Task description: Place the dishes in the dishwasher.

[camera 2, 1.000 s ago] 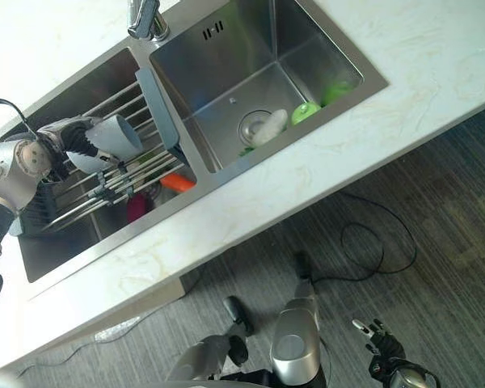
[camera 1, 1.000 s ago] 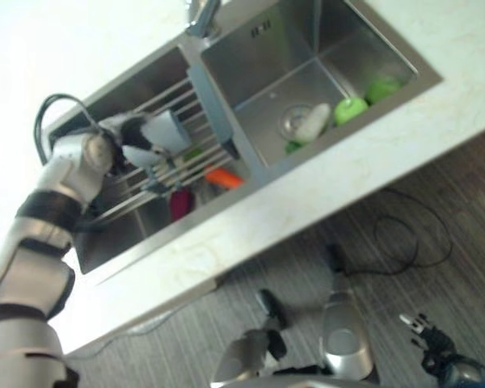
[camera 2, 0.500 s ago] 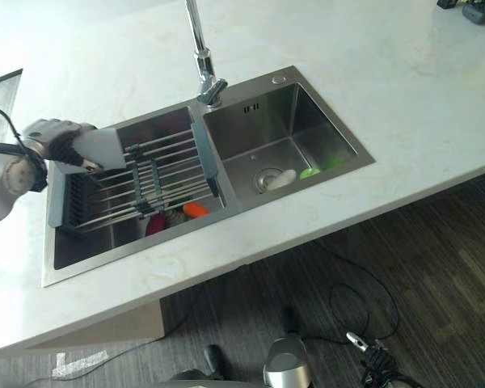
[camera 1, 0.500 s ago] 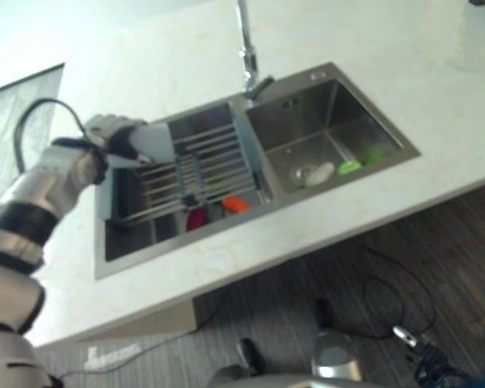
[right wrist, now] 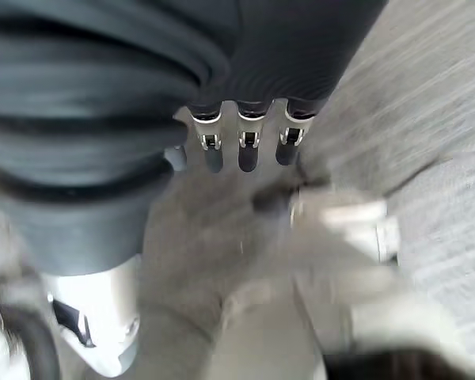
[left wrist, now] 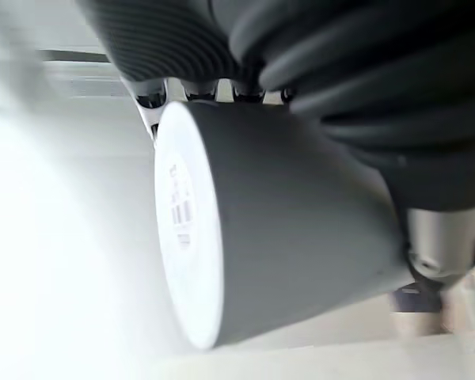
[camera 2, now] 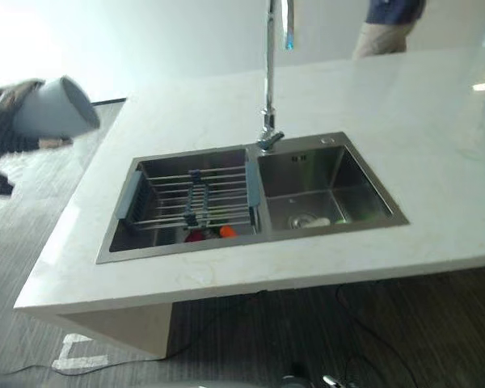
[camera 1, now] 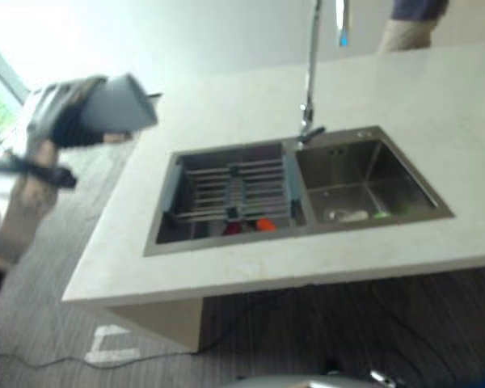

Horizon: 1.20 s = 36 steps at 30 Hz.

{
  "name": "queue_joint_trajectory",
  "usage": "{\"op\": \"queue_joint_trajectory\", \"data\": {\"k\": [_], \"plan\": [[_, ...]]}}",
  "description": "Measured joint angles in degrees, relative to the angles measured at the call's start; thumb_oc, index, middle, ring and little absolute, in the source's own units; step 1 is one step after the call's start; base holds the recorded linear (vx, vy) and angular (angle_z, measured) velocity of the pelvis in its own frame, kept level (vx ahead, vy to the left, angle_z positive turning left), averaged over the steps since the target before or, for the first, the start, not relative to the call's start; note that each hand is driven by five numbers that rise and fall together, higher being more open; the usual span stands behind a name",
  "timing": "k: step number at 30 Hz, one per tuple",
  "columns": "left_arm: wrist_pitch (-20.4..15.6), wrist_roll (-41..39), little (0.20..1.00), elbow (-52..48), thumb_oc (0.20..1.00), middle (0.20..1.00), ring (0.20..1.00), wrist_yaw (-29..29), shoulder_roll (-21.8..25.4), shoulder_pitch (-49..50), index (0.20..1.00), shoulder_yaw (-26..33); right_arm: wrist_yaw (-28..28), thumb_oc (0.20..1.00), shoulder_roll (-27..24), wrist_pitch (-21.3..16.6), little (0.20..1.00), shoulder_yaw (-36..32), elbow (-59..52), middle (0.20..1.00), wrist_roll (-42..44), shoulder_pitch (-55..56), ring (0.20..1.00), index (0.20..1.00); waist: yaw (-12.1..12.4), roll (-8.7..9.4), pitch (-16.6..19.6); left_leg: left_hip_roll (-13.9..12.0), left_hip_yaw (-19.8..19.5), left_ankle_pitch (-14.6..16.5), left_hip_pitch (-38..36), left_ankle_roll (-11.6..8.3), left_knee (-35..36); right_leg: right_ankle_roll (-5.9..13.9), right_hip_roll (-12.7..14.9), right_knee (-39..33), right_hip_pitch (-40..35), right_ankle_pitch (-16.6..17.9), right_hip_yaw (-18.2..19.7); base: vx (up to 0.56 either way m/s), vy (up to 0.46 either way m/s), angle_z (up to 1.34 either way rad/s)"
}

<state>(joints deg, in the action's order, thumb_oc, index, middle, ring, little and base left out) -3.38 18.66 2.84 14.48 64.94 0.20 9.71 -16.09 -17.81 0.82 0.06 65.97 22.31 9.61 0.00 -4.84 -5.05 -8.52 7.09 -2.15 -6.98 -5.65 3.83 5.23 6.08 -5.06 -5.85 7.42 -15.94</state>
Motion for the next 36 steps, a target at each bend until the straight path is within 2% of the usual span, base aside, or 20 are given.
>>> {"op": "queue_joint_trajectory", "data": {"k": [5, 7, 8, 11, 12, 14, 17, 18, 20, 22, 23, 25, 26, 27, 28, 30, 31, 33, 34, 36], "plan": [[0.3, -6.0, 0.200, 2.1, 0.200, 0.200, 0.200, 4.3, -12.9, 13.0, 0.200, 8.4, -2.1, 1.000, -1.9, 2.3, 1.000, 2.2, 4.6, 1.000, -1.4, -0.9, 1.000, 1.000, 7.4, -1.06, 0.6, -1.0, -6.0, 0.0, 1.9, 0.21, -0.4, 0.15, -1.2, 1.4, -2.1, -3.1, -4.1, -0.16, -0.177, 0.75], [-0.7, -10.4, 0.200, 1.8, 0.200, 0.200, 0.200, 6.2, -17.1, 8.5, 0.200, 6.3, -2.1, 1.000, -0.5, 2.3, 1.000, 3.7, 4.3, 1.000, -1.1, -1.5, 1.000, 1.000, 8.0, -1.40, 0.5, -2.5, -5.6, -1.5, 6.0, 4.09, 1.6, -1.07, -2.7, 5.8, 0.0, -6.8, -4.1, -0.33, -0.077, 2.11], [-2.2, -11.3, 0.200, 1.9, 0.200, 0.200, 0.200, 7.0, -20.4, 4.2, 0.200, 4.4, -1.2, 1.000, 1.2, 2.4, 1.000, 3.4, 3.2, 1.000, 0.5, -1.2, 1.000, 1.000, 7.6, 0.34, -0.1, -2.6, -2.0, 3.3, 9.0, 8.12, 1.7, -3.78, -2.6, 6.1, 0.5, -8.2, -5.7, -0.33, 0.033, 2.80], [-7.1, -11.0, 0.200, 2.1, 0.200, 0.200, 0.200, 11.3, -31.5, 4.2, 0.200, 1.4, 0.1, 1.000, 2.4, 2.0, 1.000, 1.1, 0.7, 1.000, 2.2, -5.2, 1.000, 1.000, 8.6, 6.00, -2.8, -2.3, 8.3, 4.9, 9.7, 2.03, -14.7, -5.93, 3.2, 5.3, 0.6, -6.8, -11.6, -0.34, 0.151, 1.64], [-8.1, -10.7, 0.200, 2.5, 0.200, 0.200, 0.200, 11.5, -33.6, 4.2, 0.200, -0.3, 0.3, 1.000, 1.3, 1.5, 1.000, -0.5, 0.0, 1.000, 2.6, -5.5, 1.000, 1.000, 7.7, 5.97, -2.9, -2.6, 11.0, 5.3, 9.1, 1.39, -20.2, -4.86, 4.5, 5.1, 0.0, -6.0, -14.3, -0.21, 0.279, 1.30], [-11.1, -9.3, 0.200, 2.6, 0.200, 0.200, 0.200, 11.5, -33.8, 3.8, 0.200, -2.5, 0.6, 1.000, -1.1, 0.8, 1.000, -4.0, 1.1, 1.000, 2.6, -5.5, 1.000, 1.000, 6.8, 3.21, -3.5, -2.9, 17.3, 5.8, 1.3, 0.63, -14.8, -3.92, 5.5, 6.5, 0.3, -5.5, -17.6, -0.13, 0.398, 1.36], [-12.5, -8.5, 0.200, 2.5, 0.200, 0.200, 0.200, 10.8, -32.8, 0.4, 0.200, -2.8, 2.0, 1.000, -2.9, 0.8, 1.000, -6.1, 1.7, 1.000, 2.6, -5.0, 1.000, 1.000, 4.2, -0.58, -4.4, 4.0, 18.0, 4.9, -5.0, 3.32, 0.5, -2.48, 9.8, 13.3, 2.0, -6.3, -20.7, -0.06, 0.406, 1.28], [-12.5, -8.5, 0.200, 2.5, 0.200, 0.200, 0.200, 10.3, -30.5, -0.5, 0.200, -3.0, 2.3, 1.000, -0.4, 0.8, 1.000, -6.7, 2.7, 1.000, 2.6, -5.6, 1.000, 1.000, 5.1, 1.81, -5.5, 8.3, 16.0, 5.3, -4.5, 5.93, 0.9, -1.47, 15.3, 18.3, 4.7, -7.0, -20.3, -0.02, 0.416, 0.99], [-12.4, -8.5, 0.200, 2.3, 0.200, 0.200, 0.200, 9.7, -29.2, 0.6, 0.200, -2.9, 3.5, 1.000, 2.6, -0.1, 1.000, -6.7, 3.3, 1.000, 2.4, -7.7, 1.000, 1.000, 7.2, 3.33, -5.4, 12.2, 13.4, 8.3, -1.2, 11.37, -3.6, 1.57, 15.5, 22.9, 7.8, -9.0, -19.3, -0.02, 0.648, 0.79], [-11.1, -8.6, 0.200, 1.7, 0.200, 0.200, 0.200, 7.8, -29.1, 0.8, 0.200, -3.6, 4.2, 1.000, 1.6, -0.6, 1.000, -5.1, 1.4, 1.000, 2.2, -7.9, 1.000, 1.000, 7.7, 2.19, -5.7, 13.9, 11.6, 9.2, -1.0, 12.78, -5.0, -0.87, 18.6, 27.5, 8.5, -6.9, -19.0, 0.03, 0.459, 0.70], [-10.7, -8.6, 0.200, 1.7, 0.200, 0.200, 0.200, 7.5, -29.1, 0.3, 0.200, -3.5, 4.0, 1.000, 2.2, -0.5, 1.000, -5.0, 1.0, 1.000, 1.1, -8.6, 1.000, 1.000, 8.3, 1.97, -5.7, 13.9, 10.5, 9.3, -1.0, 12.96, -5.5, 0.81, 18.3, 31.9, 9.4, -8.4, -18.2, 0.11, 0.218, 1.04], [-11.0, -8.6, 0.200, 2.0, 0.200, 0.200, 0.200, 5.6, -31.7, -4.1, 0.200, -8.4, 4.5, 1.000, 2.0, -1.8, 1.000, -4.8, -1.8, 1.000, 0.2, -7.7, 1.000, 1.000, 7.2, 1.67, -6.0, 16.8, 1.2, 10.8, -1.0, 16.15, -8.1, 3.88, 19.6, 46.5, 13.3, -7.8, -5.7, 0.07, -0.085, 2.08], [-11.9, -8.5, 0.200, 3.5, 0.200, 0.200, 0.200, 5.0, -32.8, -8.0, 0.200, -14.5, 4.0, 1.000, 1.6, -2.2, 1.000, -3.3, -1.5, 1.000, 1.3, -8.5, 1.000, 1.000, 5.0, -1.51, -6.2, 13.9, -7.1, 9.8, -0.2, 15.25, -9.4, 1.09, 4.8, 45.9, 14.3, -17.7, 7.5, 0.10, -0.253, 3.69], [-13.0, -8.4, 0.200, 3.9, 0.200, 0.200, 0.200, 3.9, -32.1, -11.9, 0.200, -17.7, 2.8, 1.000, 1.7, -1.7, 1.000, -0.6, 1.6, 1.000, 1.5, -11.1, 1.000, 1.000, 2.6, -0.31, -7.1, 12.5, -10.8, 9.3, 0.0, 8.02, -6.8, -0.01, -5.6, 37.0, 15.4, -20.6, 10.9, 0.19, -0.239, 3.85], [-12.4, -6.3, 0.200, 3.6, 0.200, 0.200, 0.200, 4.4, -31.1, -11.7, 0.200, -17.6, 2.3, 1.000, 1.6, -1.2, 1.000, -1.2, 3.5, 1.000, 1.6, -10.8, 1.000, 1.000, 3.5, 1.80, -7.2, 13.7, -11.9, 9.1, -2.3, 7.97, -3.6, -3.07, -8.3, 25.1, 15.6, -19.2, 10.4, 0.19, -0.326, 3.01], [-10.8, -0.9, 0.200, 4.0, 0.200, 0.200, 0.200, 4.8, -27.1, -11.0, 0.200, -16.6, 1.2, 1.000, 0.9, -0.7, 1.000, -2.9, 5.5, 1.000, 2.6, -8.0, 1.000, 1.000, 3.1, 2.89, -6.7, 15.7, -12.7, 8.7, -6.9, 8.86, -1.8, -2.90, -7.6, 19.4, 16.3, -13.8, 13.4, 0.14, -0.399, 1.77], [-9.9, 0.6, 0.200, 3.8, 0.200, 0.200, 0.200, 4.7, -26.9, -11.2, 0.200, -16.6, 0.4, 1.000, 0.8, 0.8, 1.000, -2.7, 6.9, 1.000, 2.6, -7.3, 1.000, 1.000, 3.1, 1.74, -5.9, 14.7, -12.7, 8.8, -7.4, 8.67, -1.9, -3.81, -7.7, 20.6, 15.9, -13.7, 9.3, 0.12, -0.371, 1.19], [-7.7, 0.6, 0.200, 2.1, 0.200, 0.200, 0.200, 4.0, -27.2, -9.8, 0.200, -16.7, 0.3, 1.000, 1.3, 2.4, 1.000, -2.6, 8.9, 1.000, 2.6, -7.8, 1.000, 1.000, 5.1, 3.10, -5.3, 16.0, -8.6, 9.3, -7.2, 8.00, -7.1, -10.05, -8.4, 8.5, 7.6, -6.3, 4.6, 0.10, -0.249, 0.41], [-7.2, 0.6, 0.200, -1.1, 0.200, 0.200, 0.200, 2.2, -24.7, -7.3, 0.200, -16.6, 0.2, 1.000, 2.1, 2.6, 1.000, -1.6, 7.8, 1.000, 2.6, -9.6, 1.000, 1.000, 6.4, 6.43, -5.3, 16.5, -6.2, 12.7, -1.9, 6.87, -13.1, -10.06, -6.0, 3.1, 3.5, -5.3, 6.4, 0.07, -0.197, -0.07], [-7.2, 0.4, 0.200, -3.0, 0.200, 0.200, 0.200, 0.7, -22.6, -7.0, 0.200, -16.4, 0.5, 1.000, 2.2, 2.4, 1.000, -0.5, 6.6, 1.000, 3.3, -11.2, 1.000, 1.000, 7.4, 6.96, -5.6, 9.4, -5.1, 10.1, 3.2, 2.44, -7.9, -9.47, -5.9, 0.0, -1.2, -5.3, 6.7, -0.03, -0.107, 0.15]]}}
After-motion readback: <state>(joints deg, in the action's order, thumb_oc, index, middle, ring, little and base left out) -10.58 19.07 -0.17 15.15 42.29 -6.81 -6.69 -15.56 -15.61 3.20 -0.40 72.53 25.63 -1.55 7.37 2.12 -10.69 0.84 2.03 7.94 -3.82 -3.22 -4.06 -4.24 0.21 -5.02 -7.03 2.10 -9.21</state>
